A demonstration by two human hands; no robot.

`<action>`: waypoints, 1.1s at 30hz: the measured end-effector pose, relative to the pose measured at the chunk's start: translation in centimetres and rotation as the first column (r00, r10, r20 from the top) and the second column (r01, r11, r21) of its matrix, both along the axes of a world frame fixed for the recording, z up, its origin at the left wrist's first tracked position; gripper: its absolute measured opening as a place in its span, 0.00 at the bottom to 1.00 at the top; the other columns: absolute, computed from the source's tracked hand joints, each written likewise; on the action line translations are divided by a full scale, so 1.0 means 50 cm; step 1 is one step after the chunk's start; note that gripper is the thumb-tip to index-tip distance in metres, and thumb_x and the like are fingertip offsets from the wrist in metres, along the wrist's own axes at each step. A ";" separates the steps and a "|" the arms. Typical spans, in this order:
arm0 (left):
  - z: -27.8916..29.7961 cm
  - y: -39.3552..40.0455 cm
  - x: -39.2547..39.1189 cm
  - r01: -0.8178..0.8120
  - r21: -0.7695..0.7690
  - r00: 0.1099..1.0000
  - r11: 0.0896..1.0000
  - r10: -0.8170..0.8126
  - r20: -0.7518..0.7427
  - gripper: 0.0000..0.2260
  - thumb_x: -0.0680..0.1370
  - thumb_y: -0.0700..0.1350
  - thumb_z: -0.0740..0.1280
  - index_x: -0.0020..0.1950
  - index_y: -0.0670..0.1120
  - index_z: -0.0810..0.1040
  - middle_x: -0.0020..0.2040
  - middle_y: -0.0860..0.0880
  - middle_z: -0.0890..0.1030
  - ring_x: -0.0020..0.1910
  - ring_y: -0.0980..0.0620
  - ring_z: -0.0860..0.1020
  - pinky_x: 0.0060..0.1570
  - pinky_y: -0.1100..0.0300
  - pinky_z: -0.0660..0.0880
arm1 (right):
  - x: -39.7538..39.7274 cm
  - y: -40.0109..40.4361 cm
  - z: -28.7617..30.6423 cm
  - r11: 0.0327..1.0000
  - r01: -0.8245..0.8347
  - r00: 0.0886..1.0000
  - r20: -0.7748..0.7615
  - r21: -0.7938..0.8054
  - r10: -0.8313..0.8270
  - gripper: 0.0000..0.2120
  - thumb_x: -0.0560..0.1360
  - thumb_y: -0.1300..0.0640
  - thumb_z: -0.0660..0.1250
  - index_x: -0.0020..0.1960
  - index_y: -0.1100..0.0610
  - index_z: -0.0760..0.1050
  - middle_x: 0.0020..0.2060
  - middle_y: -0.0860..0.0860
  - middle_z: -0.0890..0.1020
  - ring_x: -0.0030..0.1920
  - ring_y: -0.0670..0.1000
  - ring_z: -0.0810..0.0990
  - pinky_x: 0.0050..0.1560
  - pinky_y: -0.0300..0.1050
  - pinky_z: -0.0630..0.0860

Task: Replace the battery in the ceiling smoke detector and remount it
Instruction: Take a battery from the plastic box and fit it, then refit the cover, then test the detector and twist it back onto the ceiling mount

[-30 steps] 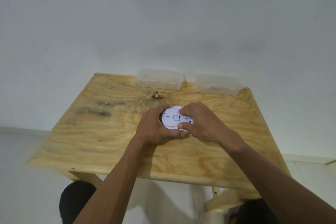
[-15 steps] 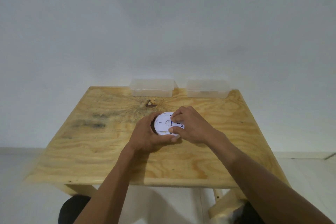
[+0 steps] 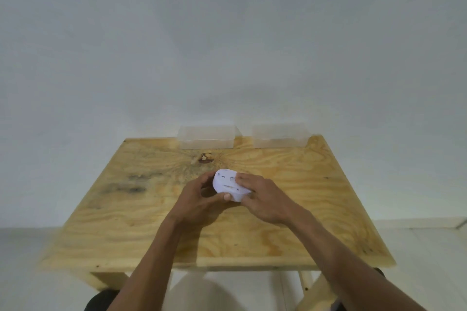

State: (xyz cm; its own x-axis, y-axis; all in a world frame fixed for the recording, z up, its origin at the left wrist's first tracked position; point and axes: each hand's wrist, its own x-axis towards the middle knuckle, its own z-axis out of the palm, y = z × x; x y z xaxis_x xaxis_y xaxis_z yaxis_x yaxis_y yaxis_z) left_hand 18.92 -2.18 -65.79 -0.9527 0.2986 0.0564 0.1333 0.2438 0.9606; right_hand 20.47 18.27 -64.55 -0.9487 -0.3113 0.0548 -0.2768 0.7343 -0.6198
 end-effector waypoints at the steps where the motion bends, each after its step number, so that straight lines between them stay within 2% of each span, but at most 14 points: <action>1: 0.004 0.003 0.003 -0.002 0.018 1.000 1.000 0.002 0.009 0.20 0.72 0.35 0.75 0.61 0.48 0.79 0.51 0.59 0.87 0.51 0.60 0.84 0.45 0.69 0.78 | 0.001 0.001 -0.006 1.000 -0.001 1.000 0.003 -0.006 0.001 0.26 0.75 0.57 0.67 0.73 0.59 0.70 0.75 0.52 0.70 0.74 0.51 0.67 0.74 0.43 0.62; 3: 0.006 0.009 0.006 -0.007 0.034 1.000 0.999 0.007 0.011 0.18 0.72 0.35 0.75 0.59 0.49 0.79 0.49 0.59 0.87 0.49 0.61 0.84 0.44 0.69 0.78 | 0.003 -0.001 -0.018 0.999 0.015 1.000 -0.026 -0.033 -0.016 0.30 0.74 0.53 0.72 0.74 0.55 0.69 0.75 0.50 0.70 0.74 0.50 0.67 0.74 0.44 0.64; 6: 0.012 0.022 0.013 -0.049 0.073 0.998 0.996 0.046 0.049 0.18 0.72 0.41 0.76 0.60 0.48 0.80 0.49 0.53 0.87 0.48 0.59 0.85 0.43 0.68 0.78 | 0.005 -0.006 -0.026 0.989 0.068 0.994 -0.077 -0.131 -0.079 0.29 0.74 0.51 0.74 0.72 0.56 0.71 0.71 0.52 0.75 0.70 0.52 0.72 0.69 0.45 0.70; 9: 0.020 0.028 0.011 -0.097 -0.001 0.995 0.995 0.097 -0.010 0.21 0.71 0.59 0.76 0.60 0.50 0.81 0.52 0.51 0.87 0.51 0.57 0.84 0.48 0.61 0.79 | 0.012 -0.011 -0.022 0.965 0.106 0.986 -0.100 -0.242 -0.133 0.23 0.76 0.51 0.70 0.69 0.53 0.74 0.62 0.50 0.82 0.58 0.50 0.80 0.58 0.48 0.78; 11: 0.024 0.031 0.012 -0.132 0.023 0.991 0.991 0.133 -0.027 0.20 0.74 0.61 0.71 0.59 0.50 0.82 0.50 0.50 0.87 0.51 0.55 0.84 0.50 0.60 0.79 | 0.016 -0.010 -0.019 0.926 0.167 0.974 -0.091 -0.340 -0.209 0.15 0.77 0.50 0.68 0.63 0.51 0.78 0.52 0.49 0.85 0.49 0.50 0.82 0.49 0.51 0.80; 13: 0.028 0.036 0.017 -0.159 0.120 0.987 0.980 0.159 0.015 0.14 0.80 0.54 0.66 0.61 0.49 0.82 0.52 0.51 0.87 0.53 0.55 0.84 0.51 0.61 0.79 | 0.019 -0.010 -0.011 0.814 0.219 0.969 0.019 -0.538 -0.248 0.12 0.78 0.50 0.68 0.59 0.53 0.79 0.49 0.50 0.86 0.48 0.52 0.85 0.48 0.57 0.82; 15: 0.033 0.039 0.023 -0.173 0.200 0.984 0.964 0.163 0.067 0.13 0.83 0.49 0.64 0.64 0.49 0.81 0.56 0.50 0.86 0.57 0.51 0.83 0.56 0.53 0.80 | 0.022 -0.012 -0.001 0.611 0.253 0.967 0.179 -0.750 -0.181 0.11 0.80 0.53 0.67 0.60 0.56 0.78 0.52 0.54 0.86 0.52 0.55 0.86 0.51 0.60 0.83; 17: 0.036 0.041 0.027 -0.169 0.274 0.985 0.947 0.150 0.087 0.12 0.83 0.44 0.64 0.65 0.46 0.80 0.57 0.48 0.86 0.57 0.47 0.84 0.57 0.50 0.80 | 0.025 -0.012 0.015 0.477 0.282 0.959 0.249 -0.833 -0.131 0.12 0.80 0.56 0.66 0.63 0.56 0.76 0.54 0.55 0.86 0.54 0.56 0.85 0.52 0.60 0.83; 20: 0.046 0.042 0.030 -0.181 0.335 0.983 0.925 0.160 0.089 0.12 0.81 0.40 0.67 0.64 0.43 0.80 0.56 0.45 0.86 0.55 0.47 0.84 0.52 0.55 0.81 | 0.025 -0.010 0.028 0.425 0.286 0.958 0.261 -0.859 -0.118 0.12 0.80 0.56 0.66 0.63 0.55 0.77 0.55 0.55 0.85 0.55 0.56 0.85 0.52 0.58 0.83; 24: 0.057 0.044 0.028 -0.198 0.366 0.980 0.909 0.188 0.064 0.12 0.80 0.39 0.69 0.63 0.42 0.81 0.53 0.44 0.87 0.49 0.50 0.85 0.48 0.59 0.80 | 0.023 -0.001 0.035 0.438 0.317 0.948 0.264 -0.841 -0.179 0.10 0.80 0.57 0.67 0.59 0.54 0.81 0.52 0.55 0.86 0.54 0.57 0.85 0.53 0.55 0.83; 28: 0.064 0.050 0.032 -0.215 0.406 0.976 0.889 0.210 0.056 0.11 0.79 0.39 0.69 0.61 0.42 0.82 0.49 0.46 0.87 0.45 0.52 0.84 0.48 0.60 0.80 | 0.020 0.009 0.042 0.411 0.341 0.939 0.284 -0.846 -0.195 0.08 0.78 0.59 0.70 0.56 0.55 0.83 0.49 0.57 0.87 0.53 0.58 0.85 0.55 0.58 0.82; 33: 0.067 0.057 0.030 -0.234 0.450 0.971 0.862 0.228 0.069 0.10 0.79 0.39 0.69 0.59 0.42 0.82 0.51 0.44 0.87 0.49 0.49 0.85 0.47 0.60 0.80 | 0.017 0.012 0.044 0.397 0.358 0.933 0.307 -0.845 -0.188 0.09 0.77 0.59 0.70 0.57 0.58 0.82 0.48 0.57 0.87 0.52 0.57 0.86 0.56 0.61 0.81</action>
